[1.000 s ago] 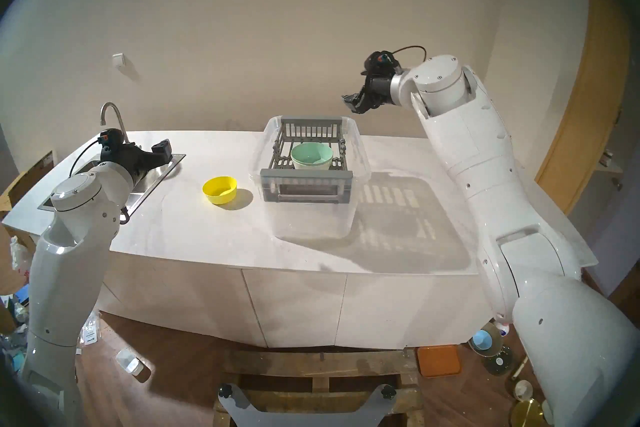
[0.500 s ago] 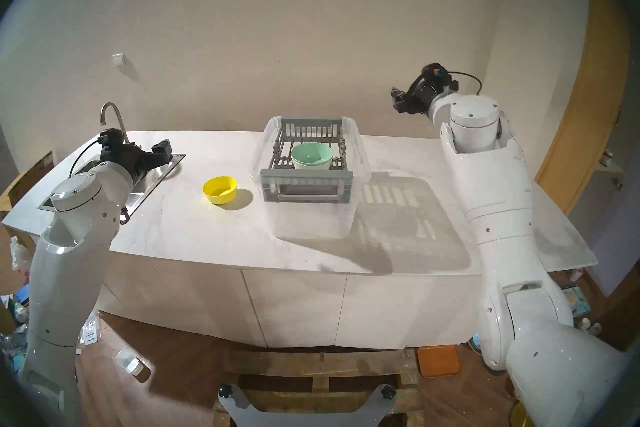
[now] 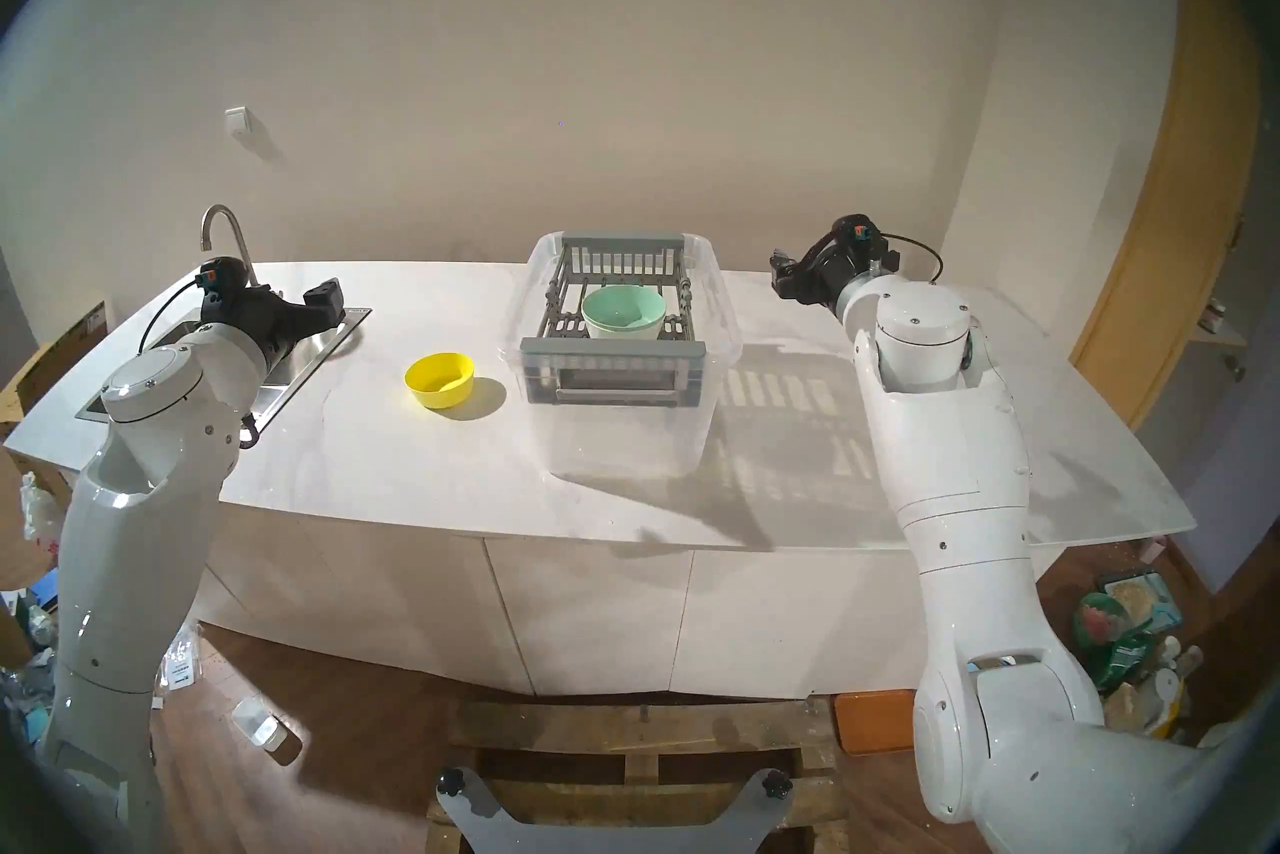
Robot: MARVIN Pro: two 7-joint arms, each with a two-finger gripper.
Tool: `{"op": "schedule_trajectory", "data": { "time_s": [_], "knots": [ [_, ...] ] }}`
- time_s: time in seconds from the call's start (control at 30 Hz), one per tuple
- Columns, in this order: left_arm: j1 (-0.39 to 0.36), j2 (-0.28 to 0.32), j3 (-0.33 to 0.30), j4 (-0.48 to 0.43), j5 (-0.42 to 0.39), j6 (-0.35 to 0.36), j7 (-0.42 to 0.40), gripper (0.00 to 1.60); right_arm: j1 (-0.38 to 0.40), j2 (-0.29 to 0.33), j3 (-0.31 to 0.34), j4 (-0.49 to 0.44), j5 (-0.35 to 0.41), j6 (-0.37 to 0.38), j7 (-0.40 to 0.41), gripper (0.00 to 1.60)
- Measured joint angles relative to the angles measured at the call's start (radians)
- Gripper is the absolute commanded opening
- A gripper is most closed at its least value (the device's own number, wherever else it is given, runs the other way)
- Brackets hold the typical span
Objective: Place the plate or bowl neatly into the plate slot of the drying rack
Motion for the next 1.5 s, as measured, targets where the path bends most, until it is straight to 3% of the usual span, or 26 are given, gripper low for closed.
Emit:
{"op": "schedule_trajectory", "data": {
  "time_s": [0.57,0.73,0.83,0.97,1.2,1.37,1.5],
  "knots": [
    [0.0,0.0,0.0,0.0,-0.001,0.0,0.0,1.6,0.021,0.01,0.008,0.022,-0.016,-0.016,-0.005,1.6],
    [-0.036,-0.063,-0.015,0.01,-0.049,-0.001,0.001,1.6,0.022,0.01,0.008,0.023,-0.017,-0.016,-0.004,1.6],
    [-0.096,-0.122,-0.018,0.027,-0.082,0.002,0.016,1.6,0.022,0.01,0.008,0.024,-0.018,-0.016,-0.004,1.6],
    [-0.177,-0.198,-0.031,0.099,-0.127,0.012,0.069,1.6,0.022,0.01,0.008,0.024,-0.018,-0.017,-0.004,1.6],
    [-0.309,-0.331,-0.052,0.273,-0.163,0.019,0.292,1.6,0.023,0.01,0.008,0.025,-0.018,-0.017,-0.004,1.6],
    [-0.373,-0.39,-0.087,0.371,-0.204,0.018,0.31,1.6,0.023,0.011,0.009,0.025,-0.018,-0.018,-0.004,1.6],
    [-0.391,-0.398,-0.121,0.473,-0.225,0.018,0.31,1.6,0.024,0.011,0.009,0.026,-0.018,-0.019,-0.004,1.6]
  ]
}}
